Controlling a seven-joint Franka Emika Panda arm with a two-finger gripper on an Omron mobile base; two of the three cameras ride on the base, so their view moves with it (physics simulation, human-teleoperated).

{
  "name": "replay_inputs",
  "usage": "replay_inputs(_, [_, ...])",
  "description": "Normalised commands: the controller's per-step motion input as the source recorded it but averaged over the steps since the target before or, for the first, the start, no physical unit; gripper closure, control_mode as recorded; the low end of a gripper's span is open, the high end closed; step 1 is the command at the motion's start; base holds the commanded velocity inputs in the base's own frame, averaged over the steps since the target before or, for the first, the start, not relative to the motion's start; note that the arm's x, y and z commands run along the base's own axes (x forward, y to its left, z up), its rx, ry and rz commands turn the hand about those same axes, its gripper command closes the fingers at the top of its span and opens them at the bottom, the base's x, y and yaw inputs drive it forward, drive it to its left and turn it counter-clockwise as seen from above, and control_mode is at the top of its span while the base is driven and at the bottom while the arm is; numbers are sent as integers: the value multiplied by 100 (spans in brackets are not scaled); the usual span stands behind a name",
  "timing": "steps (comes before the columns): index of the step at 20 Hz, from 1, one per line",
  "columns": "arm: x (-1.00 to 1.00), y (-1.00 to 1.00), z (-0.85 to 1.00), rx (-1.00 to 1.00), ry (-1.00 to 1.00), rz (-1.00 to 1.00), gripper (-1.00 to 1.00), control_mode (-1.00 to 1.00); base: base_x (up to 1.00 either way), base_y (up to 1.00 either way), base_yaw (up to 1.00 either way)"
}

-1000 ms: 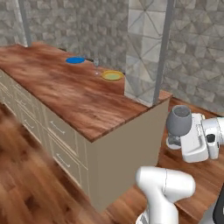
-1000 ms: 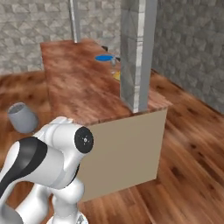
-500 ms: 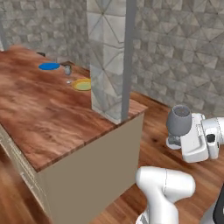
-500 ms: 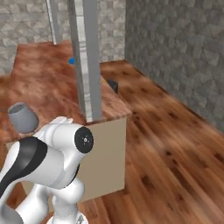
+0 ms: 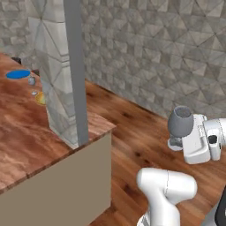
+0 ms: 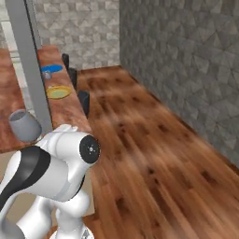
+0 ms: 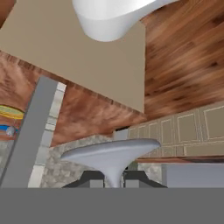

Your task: Retrieve the wine glasses from the counter and place one next to each plate.

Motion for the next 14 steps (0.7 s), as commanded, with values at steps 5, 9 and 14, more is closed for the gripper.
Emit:
replay_inputs(5, [0, 0, 0, 0, 0, 0, 100, 100, 48, -100, 12])
replay_inputs(9, [0, 0, 0, 0, 0, 0, 100, 100, 50, -100, 31])
replay_inputs(14, [0, 0, 0, 0, 0, 0, 100, 100, 41, -78, 58])
